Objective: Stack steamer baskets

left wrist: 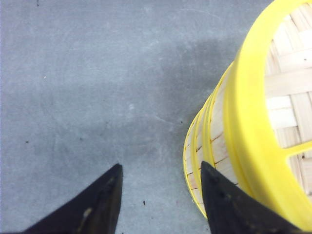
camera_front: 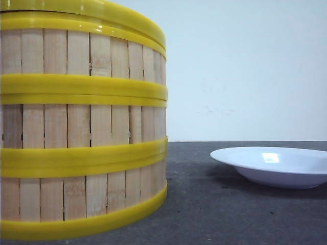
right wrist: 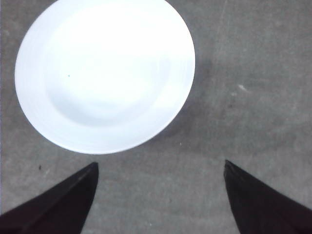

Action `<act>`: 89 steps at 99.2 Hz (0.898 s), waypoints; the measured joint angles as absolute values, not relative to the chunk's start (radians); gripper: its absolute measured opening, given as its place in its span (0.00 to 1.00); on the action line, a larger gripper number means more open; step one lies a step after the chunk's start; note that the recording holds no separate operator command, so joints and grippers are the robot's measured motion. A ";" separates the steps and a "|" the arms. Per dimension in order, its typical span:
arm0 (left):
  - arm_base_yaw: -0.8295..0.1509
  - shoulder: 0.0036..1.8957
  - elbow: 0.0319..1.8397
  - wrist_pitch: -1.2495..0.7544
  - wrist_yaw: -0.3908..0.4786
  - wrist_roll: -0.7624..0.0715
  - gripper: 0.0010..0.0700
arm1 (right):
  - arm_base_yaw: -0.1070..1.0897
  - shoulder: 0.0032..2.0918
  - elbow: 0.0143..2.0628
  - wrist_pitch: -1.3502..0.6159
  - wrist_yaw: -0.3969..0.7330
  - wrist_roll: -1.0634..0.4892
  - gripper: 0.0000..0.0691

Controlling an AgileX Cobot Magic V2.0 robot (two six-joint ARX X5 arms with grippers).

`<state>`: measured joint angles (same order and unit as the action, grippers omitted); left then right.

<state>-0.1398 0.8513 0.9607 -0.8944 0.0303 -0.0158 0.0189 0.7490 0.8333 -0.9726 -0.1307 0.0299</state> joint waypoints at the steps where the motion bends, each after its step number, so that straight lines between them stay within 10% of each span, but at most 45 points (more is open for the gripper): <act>1: -0.140 0.851 0.961 -0.894 0.030 -0.016 0.42 | 0.019 0.748 0.833 -0.972 -0.131 0.030 0.74; 21: -0.139 0.851 0.961 -0.894 0.030 -0.015 0.40 | 0.019 0.746 0.833 -0.971 -0.131 0.032 0.71; 34: -0.139 0.851 0.961 -0.894 0.030 -0.017 0.09 | 0.019 0.746 0.833 -0.972 -0.131 0.033 0.22; 43: -0.139 0.851 0.961 -0.894 0.030 -0.017 0.02 | 0.019 0.746 0.833 -0.970 -0.131 0.033 0.07; 89: -0.139 0.851 0.961 -0.900 0.030 -0.017 0.01 | 0.019 0.746 0.833 -0.950 -0.131 0.053 0.02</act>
<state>-0.1394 0.8513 0.9607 -0.8997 0.0303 -0.0170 0.0189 0.7464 0.8333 -0.9504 -0.1310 0.0532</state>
